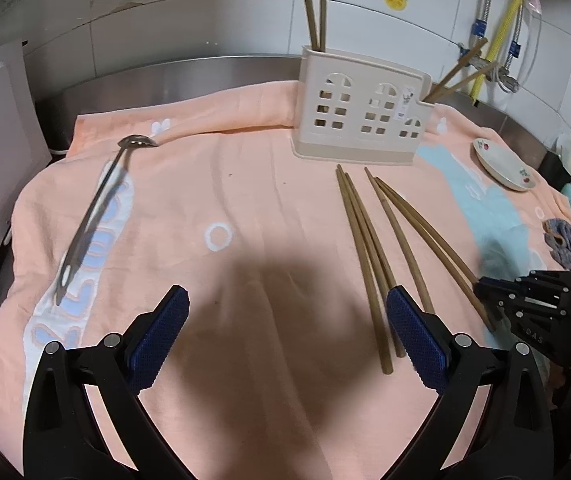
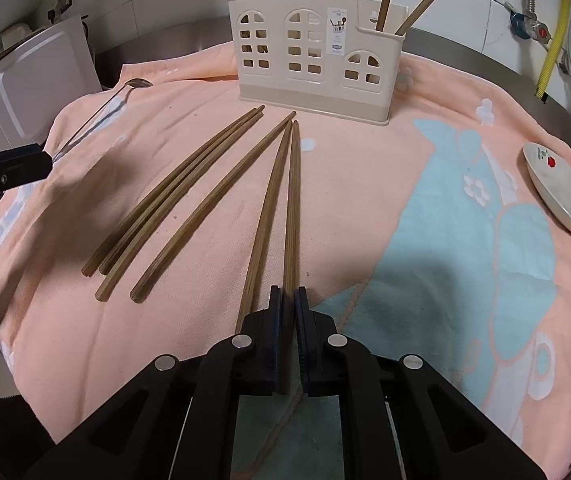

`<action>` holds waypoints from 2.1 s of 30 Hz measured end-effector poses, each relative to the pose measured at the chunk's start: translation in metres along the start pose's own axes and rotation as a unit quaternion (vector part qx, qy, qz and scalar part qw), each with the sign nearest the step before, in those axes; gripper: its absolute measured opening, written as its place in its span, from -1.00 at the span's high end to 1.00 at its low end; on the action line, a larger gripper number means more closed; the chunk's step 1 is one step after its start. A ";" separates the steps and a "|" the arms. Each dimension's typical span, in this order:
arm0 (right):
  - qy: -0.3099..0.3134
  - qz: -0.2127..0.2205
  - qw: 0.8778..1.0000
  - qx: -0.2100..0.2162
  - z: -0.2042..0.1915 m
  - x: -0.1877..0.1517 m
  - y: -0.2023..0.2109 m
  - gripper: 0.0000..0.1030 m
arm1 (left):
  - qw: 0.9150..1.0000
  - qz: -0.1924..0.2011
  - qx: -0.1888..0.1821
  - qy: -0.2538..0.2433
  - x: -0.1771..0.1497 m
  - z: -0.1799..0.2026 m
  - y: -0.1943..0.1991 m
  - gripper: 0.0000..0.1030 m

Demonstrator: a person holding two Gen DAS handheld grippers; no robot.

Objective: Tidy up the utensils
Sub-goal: 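Hold a chopstick in the right tool while the left tool closes on another chopstick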

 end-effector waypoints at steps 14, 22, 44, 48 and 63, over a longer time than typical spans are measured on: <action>-0.006 0.026 1.000 0.000 0.011 0.007 0.018 0.87 | 0.999 -0.022 -0.031 -0.011 -0.009 0.025 -0.021 -0.87; -0.007 0.037 0.999 0.003 0.014 0.005 0.024 0.87 | 0.998 -0.048 -0.030 -0.020 -0.013 0.031 -0.041 -0.58; -0.020 0.035 0.999 0.017 0.021 0.000 0.018 0.87 | 0.995 -0.091 -0.007 -0.044 -0.020 0.040 -0.076 0.30; -0.021 0.035 0.999 0.018 0.021 0.000 0.018 0.87 | 0.994 -0.091 0.015 -0.057 -0.019 0.038 -0.078 0.48; -0.023 0.028 0.999 0.021 0.019 -0.001 0.015 0.87 | 0.995 -0.085 -0.014 -0.054 -0.022 0.043 -0.080 0.71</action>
Point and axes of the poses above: each gripper's, at about its wrist camera, not at the fingertips, and y roughly against the way its jaws point, z to its right, x to its top, the point moved 7 cm from there along -y, roughly the way its jaws point, and after that the axes turned 14 degrees about -x, right-handed, at the moved point
